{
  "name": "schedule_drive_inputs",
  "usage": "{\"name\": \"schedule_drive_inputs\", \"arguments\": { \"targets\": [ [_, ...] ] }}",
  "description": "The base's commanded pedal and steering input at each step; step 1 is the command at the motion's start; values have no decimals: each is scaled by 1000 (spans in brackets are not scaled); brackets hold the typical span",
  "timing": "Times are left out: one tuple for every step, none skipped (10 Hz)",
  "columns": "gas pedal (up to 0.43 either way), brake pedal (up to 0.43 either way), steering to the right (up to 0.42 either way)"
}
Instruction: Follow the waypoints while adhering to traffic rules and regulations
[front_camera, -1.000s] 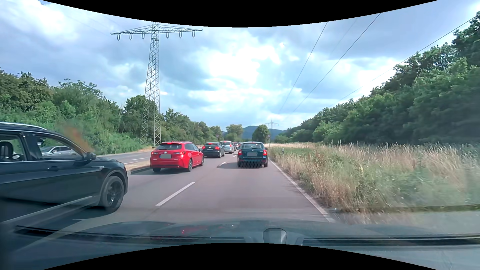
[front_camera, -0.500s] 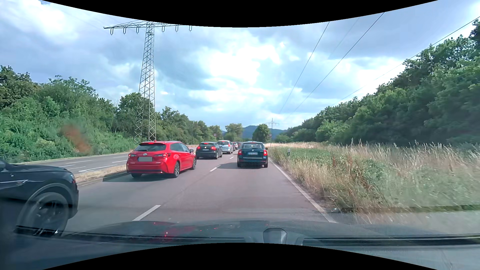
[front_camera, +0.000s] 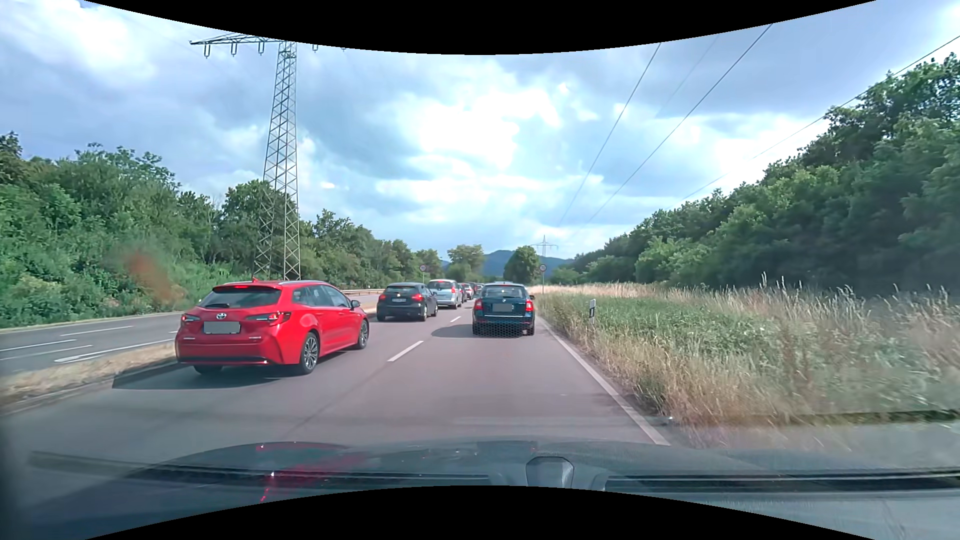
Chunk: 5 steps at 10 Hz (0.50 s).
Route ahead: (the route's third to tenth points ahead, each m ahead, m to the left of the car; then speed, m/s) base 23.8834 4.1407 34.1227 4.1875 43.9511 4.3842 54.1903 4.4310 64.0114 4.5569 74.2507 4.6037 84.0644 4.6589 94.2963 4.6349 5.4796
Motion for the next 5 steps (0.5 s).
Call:
{"name": "schedule_drive_inputs", "arguments": {
  "targets": [
    [0,0,2],
    [0,0,2],
    [0,0,2],
    [0,0,2],
    [0,0,2]
  ]
}}
